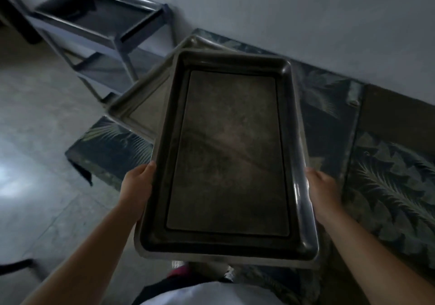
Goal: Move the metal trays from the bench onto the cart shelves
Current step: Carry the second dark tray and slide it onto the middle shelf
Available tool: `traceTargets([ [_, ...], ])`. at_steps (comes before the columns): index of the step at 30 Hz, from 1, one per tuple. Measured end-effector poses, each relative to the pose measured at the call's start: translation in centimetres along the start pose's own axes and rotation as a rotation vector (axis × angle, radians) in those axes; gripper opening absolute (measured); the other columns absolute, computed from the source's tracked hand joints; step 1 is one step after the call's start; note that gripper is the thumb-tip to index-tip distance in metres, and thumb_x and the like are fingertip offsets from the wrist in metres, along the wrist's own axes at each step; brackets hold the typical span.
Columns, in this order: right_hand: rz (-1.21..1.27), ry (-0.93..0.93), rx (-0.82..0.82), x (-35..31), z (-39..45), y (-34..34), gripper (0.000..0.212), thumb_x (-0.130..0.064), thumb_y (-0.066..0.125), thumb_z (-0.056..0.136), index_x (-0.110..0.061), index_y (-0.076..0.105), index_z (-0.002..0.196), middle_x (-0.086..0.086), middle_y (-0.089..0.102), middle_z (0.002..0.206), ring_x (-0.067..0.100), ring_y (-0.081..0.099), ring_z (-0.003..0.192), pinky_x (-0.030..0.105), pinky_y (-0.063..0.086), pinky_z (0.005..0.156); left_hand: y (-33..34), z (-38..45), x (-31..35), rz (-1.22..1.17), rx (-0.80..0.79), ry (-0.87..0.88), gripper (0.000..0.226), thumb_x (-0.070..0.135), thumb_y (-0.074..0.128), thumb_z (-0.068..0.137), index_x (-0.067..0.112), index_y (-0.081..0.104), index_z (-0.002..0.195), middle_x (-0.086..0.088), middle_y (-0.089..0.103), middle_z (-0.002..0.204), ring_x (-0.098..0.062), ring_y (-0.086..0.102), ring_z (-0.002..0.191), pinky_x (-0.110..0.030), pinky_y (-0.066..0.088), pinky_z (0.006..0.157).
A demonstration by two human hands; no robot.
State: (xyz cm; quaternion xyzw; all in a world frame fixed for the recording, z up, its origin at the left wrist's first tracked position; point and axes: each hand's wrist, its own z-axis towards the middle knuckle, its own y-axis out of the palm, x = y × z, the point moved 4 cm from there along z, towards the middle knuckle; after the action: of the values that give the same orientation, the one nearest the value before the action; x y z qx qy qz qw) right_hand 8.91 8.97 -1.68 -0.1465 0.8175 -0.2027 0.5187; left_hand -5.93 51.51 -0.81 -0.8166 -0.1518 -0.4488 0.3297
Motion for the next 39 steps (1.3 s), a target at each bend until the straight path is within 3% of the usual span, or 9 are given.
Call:
traceTargets([
  [6, -0.109, -0.143, -0.200, -6.0, -3.5, 10.4, 0.038, -0.037, 0.049, 0.097, -0.008, 0.059, 0.074, 0.006, 0.046, 0.060, 0.021, 0.043, 0.057, 0.036, 0.035, 0.056, -11.4, -2.0, -5.6, -0.170, 0.191, -0.072, 0.034, 0.030, 0.058, 0.102, 0.012, 0.075, 0.078, -0.001, 0.071, 0.058, -0.011, 0.066, 0.054, -0.024, 0.051, 0.048],
  [10, -0.163, -0.245, -0.308, -10.5, -7.7, 19.5, 0.039, -0.034, 0.051, 0.094, 0.000, 0.061, 0.078, 0.015, 0.055, 0.066, 0.022, 0.049, 0.063, 0.035, 0.037, 0.058, -20.3, -3.3, -9.8, -0.224, 0.293, -0.140, 0.035, 0.034, 0.055, 0.103, 0.007, 0.076, 0.093, -0.013, 0.075, 0.077, -0.029, 0.069, 0.075, -0.042, 0.055, 0.073],
  [15, -0.199, -0.353, -0.453, -15.8, -14.8, 32.2, 0.036, -0.030, 0.052, 0.095, 0.002, 0.064, 0.082, 0.016, 0.060, 0.075, 0.018, 0.049, 0.070, 0.034, 0.036, 0.055, -31.8, -4.7, -14.7, -0.204, 0.526, -0.186, 0.034, 0.035, 0.056, 0.102, 0.011, 0.075, 0.088, -0.014, 0.074, 0.084, -0.026, 0.066, 0.078, -0.043, 0.055, 0.078],
  [20, -0.253, -0.434, -0.599, -18.8, -21.2, 43.5, 0.037, -0.036, 0.051, 0.093, -0.008, 0.065, 0.074, 0.011, 0.064, 0.073, 0.019, 0.055, 0.062, 0.031, 0.039, 0.054, -41.4, -6.3, -20.3, -0.253, 0.667, -0.245, 0.043, 0.040, 0.056, 0.099, 0.014, 0.076, 0.071, -0.004, 0.073, 0.066, -0.020, 0.067, 0.066, -0.038, 0.051, 0.061],
  [23, -0.306, -0.500, -0.670, -20.3, -24.1, 48.7, 0.042, -0.041, 0.050, 0.094, -0.008, 0.063, 0.072, 0.012, 0.063, 0.071, 0.024, 0.058, 0.064, 0.034, 0.042, 0.059, -45.1, -7.6, -22.6, -0.304, 0.737, -0.292, 0.040, 0.046, 0.058, 0.095, 0.025, 0.075, 0.065, 0.002, 0.070, 0.059, -0.015, 0.065, 0.061, -0.037, 0.051, 0.063],
  [29, -0.344, -0.591, -0.789, -23.1, -27.1, 58.1, 0.043, -0.036, 0.051, 0.094, -0.002, 0.058, 0.069, 0.014, 0.055, 0.066, 0.028, 0.054, 0.064, 0.037, 0.043, 0.061, -49.3, -7.3, -26.0, -0.393, 0.835, -0.387, 0.050, 0.050, 0.057, 0.091, 0.006, 0.072, 0.074, -0.022, 0.070, 0.076, -0.028, 0.063, 0.069, -0.055, 0.056, 0.074],
  [32, -0.360, -0.594, -0.856, -24.4, -27.1, 62.6, 0.049, -0.037, 0.051, 0.094, 0.011, 0.058, 0.082, 0.017, 0.056, 0.070, 0.029, 0.056, 0.066, 0.041, 0.047, 0.065, -50.8, -4.9, -27.0, -0.417, 0.858, -0.402, 0.049, 0.043, 0.056, 0.098, 0.000, 0.072, 0.081, -0.029, 0.071, 0.088, -0.031, 0.065, 0.072, -0.056, 0.057, 0.078],
  [36, -0.387, -0.619, -0.880, -27.1, -26.2, 69.1, 0.048, -0.036, 0.051, 0.097, 0.009, 0.062, 0.084, 0.029, 0.061, 0.076, 0.040, 0.062, 0.072, 0.049, 0.054, 0.073, -53.6, 0.3, -27.0, -0.382, 0.872, -0.406, 0.053, 0.040, 0.056, 0.100, -0.010, 0.067, 0.087, -0.036, 0.066, 0.092, -0.036, 0.063, 0.074, -0.059, 0.054, 0.081],
  [39, -0.401, -0.628, -0.894, -29.9, -25.2, 73.9, 0.045, -0.036, 0.051, 0.098, 0.004, 0.064, 0.080, 0.025, 0.063, 0.075, 0.036, 0.061, 0.071, 0.044, 0.052, 0.070, -55.6, 4.5, -26.4, -0.359, 0.877, -0.416, 0.053, 0.039, 0.055, 0.101, -0.010, 0.067, 0.087, -0.036, 0.066, 0.091, -0.048, 0.065, 0.082, -0.060, 0.054, 0.081],
])
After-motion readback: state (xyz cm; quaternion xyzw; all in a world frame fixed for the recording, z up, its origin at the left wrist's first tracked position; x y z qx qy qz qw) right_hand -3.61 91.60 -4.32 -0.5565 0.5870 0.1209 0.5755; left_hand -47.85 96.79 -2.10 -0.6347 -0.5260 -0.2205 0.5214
